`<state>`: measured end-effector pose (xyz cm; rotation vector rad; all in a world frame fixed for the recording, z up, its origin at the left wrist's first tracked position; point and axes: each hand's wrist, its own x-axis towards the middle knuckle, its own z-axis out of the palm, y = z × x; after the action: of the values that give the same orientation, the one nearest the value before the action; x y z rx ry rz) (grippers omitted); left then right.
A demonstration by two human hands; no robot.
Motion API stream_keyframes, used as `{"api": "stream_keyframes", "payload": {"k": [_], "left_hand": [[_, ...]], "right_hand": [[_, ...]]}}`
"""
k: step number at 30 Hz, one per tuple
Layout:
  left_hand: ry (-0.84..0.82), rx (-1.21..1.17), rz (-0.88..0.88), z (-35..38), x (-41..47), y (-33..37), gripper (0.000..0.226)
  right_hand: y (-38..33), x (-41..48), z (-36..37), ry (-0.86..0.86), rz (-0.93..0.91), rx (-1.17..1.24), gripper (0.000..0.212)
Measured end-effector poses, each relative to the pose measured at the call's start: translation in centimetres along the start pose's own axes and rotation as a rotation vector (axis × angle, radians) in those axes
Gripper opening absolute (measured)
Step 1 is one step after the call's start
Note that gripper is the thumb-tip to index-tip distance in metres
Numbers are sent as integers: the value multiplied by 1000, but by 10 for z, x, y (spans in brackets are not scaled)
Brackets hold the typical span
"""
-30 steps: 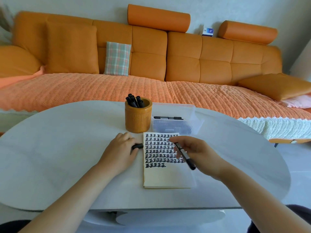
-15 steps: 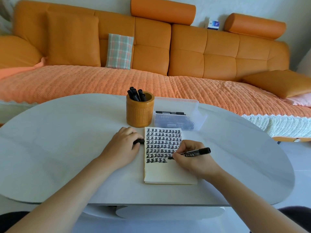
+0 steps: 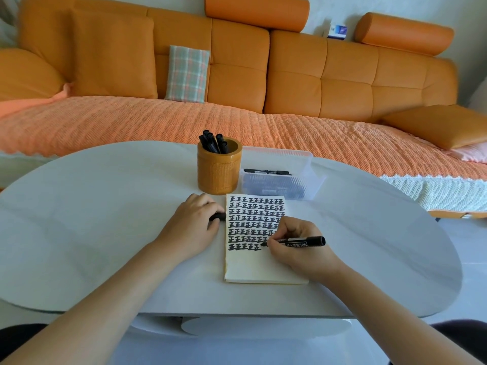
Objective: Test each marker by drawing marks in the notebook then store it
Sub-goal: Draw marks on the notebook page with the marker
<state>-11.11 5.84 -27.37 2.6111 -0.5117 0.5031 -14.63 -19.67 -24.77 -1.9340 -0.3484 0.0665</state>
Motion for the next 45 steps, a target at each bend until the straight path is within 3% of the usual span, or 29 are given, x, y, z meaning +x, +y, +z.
{"api": "stream_keyframes", "payload": {"k": [41, 45], "left_hand": [[-25, 19, -28, -2, 0, 4, 20], [-40, 5, -36, -5, 0, 4, 21]], "right_hand": [[-2, 0, -3, -78, -61, 36, 17], [-7, 1, -8, -12, -30, 89, 20]]}}
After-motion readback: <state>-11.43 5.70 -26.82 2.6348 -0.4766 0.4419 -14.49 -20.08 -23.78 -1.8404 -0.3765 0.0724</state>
